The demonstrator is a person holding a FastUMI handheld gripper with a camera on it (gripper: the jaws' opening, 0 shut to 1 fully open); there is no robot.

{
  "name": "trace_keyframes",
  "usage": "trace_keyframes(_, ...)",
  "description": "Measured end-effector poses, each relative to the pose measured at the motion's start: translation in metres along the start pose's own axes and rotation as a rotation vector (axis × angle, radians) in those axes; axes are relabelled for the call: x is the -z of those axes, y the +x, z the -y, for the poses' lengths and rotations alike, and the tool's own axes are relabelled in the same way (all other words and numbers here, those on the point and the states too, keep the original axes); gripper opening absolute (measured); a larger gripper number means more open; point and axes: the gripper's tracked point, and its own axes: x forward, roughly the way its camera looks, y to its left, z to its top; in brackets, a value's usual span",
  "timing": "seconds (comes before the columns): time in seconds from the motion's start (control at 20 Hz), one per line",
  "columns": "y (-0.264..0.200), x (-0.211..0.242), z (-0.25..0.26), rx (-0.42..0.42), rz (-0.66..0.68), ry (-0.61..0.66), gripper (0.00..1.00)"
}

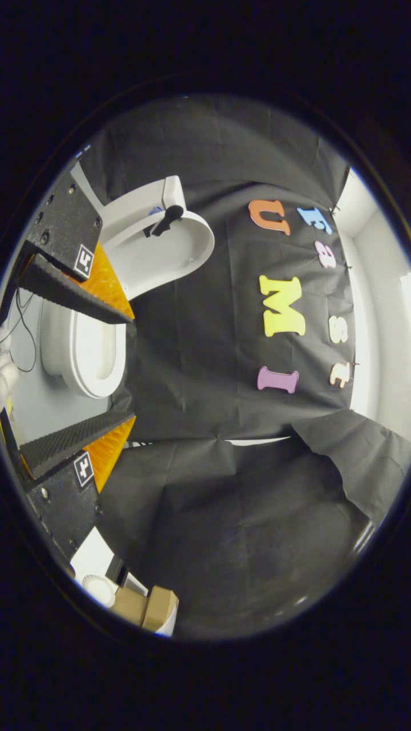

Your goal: Open the toilet lid.

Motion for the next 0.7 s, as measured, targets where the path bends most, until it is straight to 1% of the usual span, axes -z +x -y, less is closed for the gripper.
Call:
trace_keyframes(0.2,-0.0008,0.0026,-0.0062,-0.023,-0.011,-0.012,0.95)
trace_keyframes(0.7,0.0021,0.0017,-0.01,-0.039,-0.013,-0.012,0.95)
